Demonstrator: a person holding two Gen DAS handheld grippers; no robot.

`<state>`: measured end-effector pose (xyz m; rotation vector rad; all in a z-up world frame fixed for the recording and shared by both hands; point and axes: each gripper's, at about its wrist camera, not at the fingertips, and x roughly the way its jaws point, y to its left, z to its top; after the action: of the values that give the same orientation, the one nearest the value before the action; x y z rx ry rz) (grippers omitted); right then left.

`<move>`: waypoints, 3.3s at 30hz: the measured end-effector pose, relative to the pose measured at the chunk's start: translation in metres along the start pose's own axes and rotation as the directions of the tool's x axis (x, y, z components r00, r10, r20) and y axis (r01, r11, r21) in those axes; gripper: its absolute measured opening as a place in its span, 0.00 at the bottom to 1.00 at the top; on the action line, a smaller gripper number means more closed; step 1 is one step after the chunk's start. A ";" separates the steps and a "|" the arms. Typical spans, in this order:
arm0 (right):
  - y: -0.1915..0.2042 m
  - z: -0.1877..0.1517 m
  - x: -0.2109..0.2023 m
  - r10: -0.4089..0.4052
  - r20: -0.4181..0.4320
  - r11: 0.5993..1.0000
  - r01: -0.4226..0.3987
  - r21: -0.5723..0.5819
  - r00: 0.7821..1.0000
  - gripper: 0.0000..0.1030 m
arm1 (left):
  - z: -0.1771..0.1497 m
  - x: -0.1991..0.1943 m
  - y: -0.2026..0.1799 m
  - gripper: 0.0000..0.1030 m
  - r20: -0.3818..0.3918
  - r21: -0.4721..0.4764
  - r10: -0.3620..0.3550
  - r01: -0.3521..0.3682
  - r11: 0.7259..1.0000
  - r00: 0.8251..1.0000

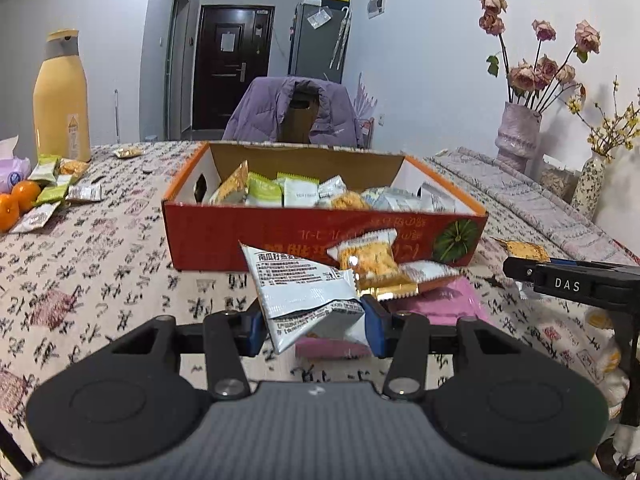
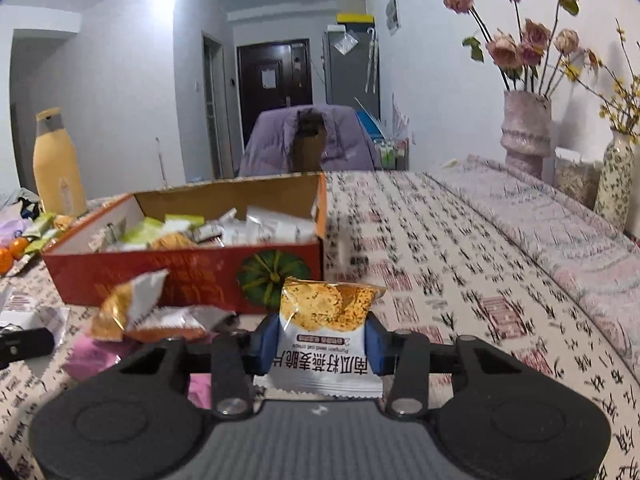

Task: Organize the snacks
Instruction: 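Carry both packets over the box, lower them inside and open both grippers, then withdraw both grippers from the box back to the remaining packets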

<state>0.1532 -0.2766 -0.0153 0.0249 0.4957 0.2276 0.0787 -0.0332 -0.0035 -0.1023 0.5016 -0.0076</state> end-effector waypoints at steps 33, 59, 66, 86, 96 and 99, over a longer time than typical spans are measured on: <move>0.065 0.091 0.093 0.124 0.113 0.989 -0.113 -0.095 0.986 0.41 | 0.110 0.085 0.026 0.47 0.135 -0.074 0.065 -0.056 0.996 0.989; 0.052 0.069 0.108 0.113 0.136 0.994 -0.110 -0.028 0.984 1.00 | 0.097 0.115 0.051 1.00 0.184 -0.131 0.112 -0.089 0.987 0.977; 0.049 0.070 0.108 0.103 0.154 0.995 -0.101 -0.019 0.983 1.00 | 0.098 0.115 0.046 1.00 0.185 -0.117 0.118 -0.098 0.988 0.976; 0.044 0.072 0.044 0.109 0.164 0.994 -0.104 -0.041 0.980 1.00 | 0.096 0.055 0.035 1.00 0.215 -0.105 0.101 -0.080 0.991 0.971; 0.037 0.046 0.017 0.107 0.120 0.993 -0.101 -0.054 0.987 1.00 | 0.071 0.031 0.032 1.00 0.175 -0.072 0.079 -0.068 0.995 0.981; 0.036 0.035 0.012 0.108 0.097 0.993 -0.103 -0.058 0.989 1.00 | 0.061 0.027 0.032 1.00 0.154 -0.069 0.077 -0.067 0.995 0.985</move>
<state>0.1724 -0.2375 0.0129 0.0109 0.3887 0.3415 0.1312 0.0039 0.0335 -0.1459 0.3479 0.0872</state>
